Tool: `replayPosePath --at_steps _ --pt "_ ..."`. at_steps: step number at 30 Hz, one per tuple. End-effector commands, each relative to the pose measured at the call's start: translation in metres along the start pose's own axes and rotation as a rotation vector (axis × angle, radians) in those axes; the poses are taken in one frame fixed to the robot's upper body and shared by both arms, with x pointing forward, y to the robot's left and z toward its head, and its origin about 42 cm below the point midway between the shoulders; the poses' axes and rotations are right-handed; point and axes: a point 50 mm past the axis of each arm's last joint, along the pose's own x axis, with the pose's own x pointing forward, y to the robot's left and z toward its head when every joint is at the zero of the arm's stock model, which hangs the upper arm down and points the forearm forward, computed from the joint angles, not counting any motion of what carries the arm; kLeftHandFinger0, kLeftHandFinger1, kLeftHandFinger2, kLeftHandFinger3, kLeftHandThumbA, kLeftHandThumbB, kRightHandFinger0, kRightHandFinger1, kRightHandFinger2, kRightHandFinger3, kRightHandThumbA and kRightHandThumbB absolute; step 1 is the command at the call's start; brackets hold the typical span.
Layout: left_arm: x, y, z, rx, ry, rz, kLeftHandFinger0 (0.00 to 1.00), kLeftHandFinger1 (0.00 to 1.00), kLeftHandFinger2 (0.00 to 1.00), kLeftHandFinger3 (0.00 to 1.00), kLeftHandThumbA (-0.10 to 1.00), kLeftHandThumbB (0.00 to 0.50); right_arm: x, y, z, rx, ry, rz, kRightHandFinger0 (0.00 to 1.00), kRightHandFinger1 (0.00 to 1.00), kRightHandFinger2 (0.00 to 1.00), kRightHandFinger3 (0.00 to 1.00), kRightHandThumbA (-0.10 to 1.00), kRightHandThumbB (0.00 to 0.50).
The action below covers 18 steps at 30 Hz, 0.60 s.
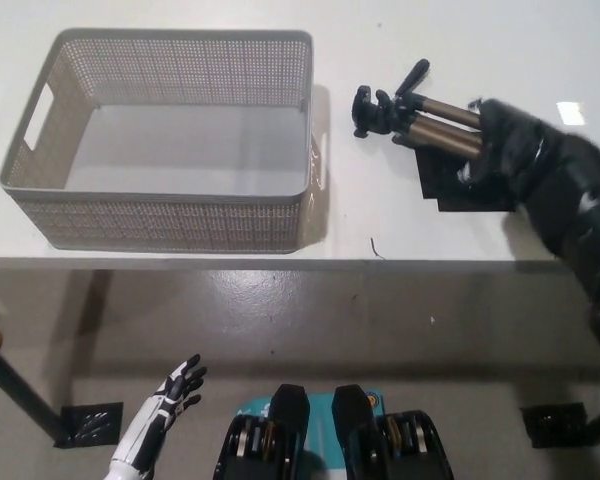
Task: The robot uses its right hand to pick the tripod on the desk and places it into a rectangular container on the left.
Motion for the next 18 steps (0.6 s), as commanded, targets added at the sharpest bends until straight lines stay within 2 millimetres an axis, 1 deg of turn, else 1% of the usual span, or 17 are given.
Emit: replayPosePath --at_steps 1,2,3,4,5,6,7,8,10,11,12,13,14,15,16,17,18 --pt "-0.001 0.011 0.008 0.014 -0.07 0.012 1.0 1.0 1.0 1.0 1.0 0.5 -0.002 0.085 -0.05 -0.241 0.12 0.029 0.62 0.67 0.81 1.0 0.23 0.21" --pt "0.001 0.012 0.009 0.015 -0.074 0.011 1.0 1.0 1.0 1.0 1.0 0.5 -0.002 0.084 -0.049 -0.27 0.112 -0.001 0.44 0.52 0.7 1.0 0.18 0.202" --pt "0.001 0.011 0.009 0.013 -0.074 0.011 1.0 1.0 1.0 1.0 1.0 0.5 -0.002 0.083 -0.049 -0.284 0.102 -0.038 0.32 0.42 0.63 1.0 0.08 0.196" --pt "0.0 0.01 0.01 0.005 -0.073 0.011 1.0 1.0 1.0 1.0 1.0 0.5 -0.002 0.08 -0.051 -0.281 0.096 -0.05 0.24 0.38 0.57 0.98 -0.03 0.234" --pt "0.001 0.01 0.01 0.005 -0.078 0.011 1.0 1.0 1.0 1.0 1.0 0.5 -0.001 0.076 -0.052 -0.278 0.094 -0.056 0.13 0.26 0.43 0.92 0.0 0.262" --pt "0.005 0.012 0.012 0.008 -0.083 0.009 1.0 1.0 1.0 1.0 1.0 0.5 -0.001 0.071 -0.053 -0.271 0.091 -0.069 0.1 0.21 0.38 0.88 -0.01 0.261" --pt "0.006 0.013 0.012 0.01 -0.082 0.009 1.0 1.0 1.0 1.0 1.0 0.5 -0.001 0.07 -0.054 -0.267 0.087 -0.079 0.04 0.14 0.31 0.82 -0.05 0.258" --pt "0.006 0.013 0.012 0.012 -0.075 0.009 1.0 1.0 1.0 1.0 1.0 0.5 -0.001 0.069 -0.057 -0.254 0.08 -0.097 0.0 0.11 0.27 0.77 -0.06 0.27" --pt "0.004 0.011 0.01 0.009 -0.068 0.008 1.0 1.0 1.0 1.0 1.0 0.5 -0.001 0.07 -0.059 -0.242 0.079 -0.095 0.0 0.1 0.27 0.73 -0.06 0.268" --pt "0.004 0.011 0.01 0.01 -0.068 0.008 1.0 1.0 1.0 1.0 1.0 0.5 -0.001 0.069 -0.061 -0.231 0.064 -0.12 0.08 0.17 0.34 0.69 -0.08 0.282" --pt "0.004 0.011 0.01 0.006 -0.067 0.005 1.0 1.0 1.0 1.0 1.0 0.5 -0.001 0.069 -0.061 -0.224 0.062 -0.123 0.09 0.17 0.34 0.68 -0.09 0.284" --pt "0.004 0.011 0.01 0.01 -0.069 0.004 1.0 1.0 1.0 1.0 1.0 0.5 -0.001 0.068 -0.062 -0.227 0.054 -0.136 0.15 0.23 0.4 0.64 -0.08 0.302" --pt "0.003 0.012 0.009 0.012 -0.07 0.005 1.0 1.0 1.0 1.0 1.0 0.5 -0.001 0.067 -0.062 -0.229 0.05 -0.139 0.14 0.22 0.4 0.63 -0.08 0.311" --pt "0.002 0.012 0.009 0.014 -0.07 0.007 1.0 1.0 1.0 1.0 1.0 0.5 -0.001 0.068 -0.061 -0.237 0.048 -0.14 0.19 0.27 0.46 0.63 -0.06 0.315" --pt "0.003 0.012 0.01 0.017 -0.072 0.004 1.0 1.0 1.0 1.0 1.0 0.5 0.0 0.064 -0.06 -0.251 0.044 -0.153 0.29 0.37 0.57 0.65 -0.03 0.344" --pt "0.003 0.012 0.01 0.02 -0.076 0.003 1.0 1.0 1.0 1.0 1.0 0.5 0.0 0.06 -0.059 -0.249 0.033 -0.173 0.27 0.35 0.54 0.63 -0.05 0.346" --pt "0.004 0.011 0.011 0.022 -0.078 0.002 1.0 1.0 1.0 1.0 1.0 0.5 0.0 0.056 -0.059 -0.249 0.021 -0.19 0.29 0.37 0.55 0.63 -0.09 0.301"
